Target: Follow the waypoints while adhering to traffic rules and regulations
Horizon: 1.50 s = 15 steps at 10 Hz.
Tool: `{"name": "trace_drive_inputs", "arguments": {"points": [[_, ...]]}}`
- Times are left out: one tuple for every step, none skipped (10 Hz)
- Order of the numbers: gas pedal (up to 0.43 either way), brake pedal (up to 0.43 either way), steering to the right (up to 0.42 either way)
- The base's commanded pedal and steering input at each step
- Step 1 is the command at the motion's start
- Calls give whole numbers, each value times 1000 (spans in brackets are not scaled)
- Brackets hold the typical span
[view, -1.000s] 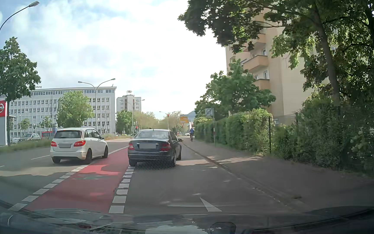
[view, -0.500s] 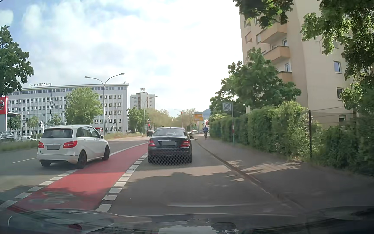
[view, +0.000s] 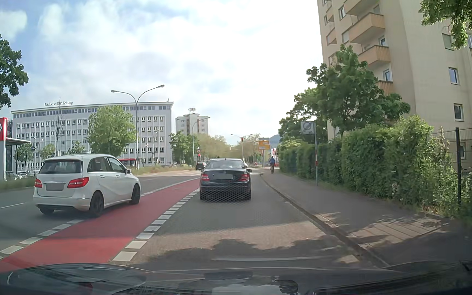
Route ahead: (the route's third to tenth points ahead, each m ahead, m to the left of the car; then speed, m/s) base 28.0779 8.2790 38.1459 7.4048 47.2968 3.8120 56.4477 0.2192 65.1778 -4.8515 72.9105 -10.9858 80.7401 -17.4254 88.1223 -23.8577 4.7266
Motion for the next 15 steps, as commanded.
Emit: {"name": "trace_drive_inputs", "arguments": {"points": [[0,177,-60],[0,177,-62],[0,171,-63],[0,171,-63],[0,171,-63],[0,171,-63],[0,177,-63],[0,177,-61],[0,183,-55],[0,207,-44],[0,213,-31],[0,201,-19],[0,146,-9],[0,24,-1],[0,0,1]]}}
